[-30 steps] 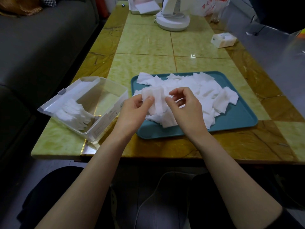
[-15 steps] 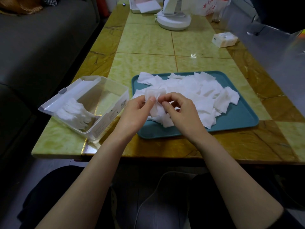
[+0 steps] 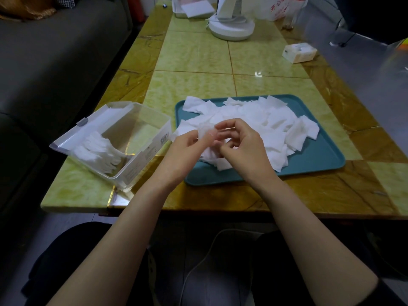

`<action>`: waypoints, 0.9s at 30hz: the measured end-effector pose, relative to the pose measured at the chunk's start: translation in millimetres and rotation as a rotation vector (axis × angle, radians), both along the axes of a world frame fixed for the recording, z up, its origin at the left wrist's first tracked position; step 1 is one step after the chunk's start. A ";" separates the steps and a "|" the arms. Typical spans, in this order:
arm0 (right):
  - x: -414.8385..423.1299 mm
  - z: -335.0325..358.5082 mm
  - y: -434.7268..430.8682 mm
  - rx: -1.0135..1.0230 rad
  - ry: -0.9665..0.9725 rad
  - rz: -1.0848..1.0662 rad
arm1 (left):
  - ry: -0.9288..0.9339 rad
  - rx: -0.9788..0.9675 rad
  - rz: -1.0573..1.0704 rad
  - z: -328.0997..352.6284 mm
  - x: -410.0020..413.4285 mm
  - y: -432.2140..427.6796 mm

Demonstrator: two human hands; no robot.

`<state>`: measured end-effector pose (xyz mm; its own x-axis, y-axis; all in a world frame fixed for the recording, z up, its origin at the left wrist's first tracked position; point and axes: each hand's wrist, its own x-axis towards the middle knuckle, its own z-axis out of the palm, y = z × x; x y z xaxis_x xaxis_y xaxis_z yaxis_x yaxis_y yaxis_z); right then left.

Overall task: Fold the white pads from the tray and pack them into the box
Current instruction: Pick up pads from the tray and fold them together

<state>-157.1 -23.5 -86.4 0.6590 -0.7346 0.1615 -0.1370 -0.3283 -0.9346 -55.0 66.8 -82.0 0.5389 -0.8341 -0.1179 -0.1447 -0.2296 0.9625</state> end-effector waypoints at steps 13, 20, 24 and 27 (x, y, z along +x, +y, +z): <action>-12.3 -17.1 -21.2 -0.540 0.653 0.081 | -0.023 -0.044 0.203 -0.5 8.7 -0.5; -9.7 -21.7 -13.7 -0.796 0.766 0.015 | -0.042 -0.059 0.219 -3.0 12.9 -0.1; -8.9 -20.9 -17.0 -0.509 0.605 -0.042 | -0.053 -0.051 0.224 -1.8 13.4 1.2; -5.4 -20.9 -20.5 -0.253 0.447 -0.107 | -0.051 -0.051 0.235 -1.5 13.6 0.7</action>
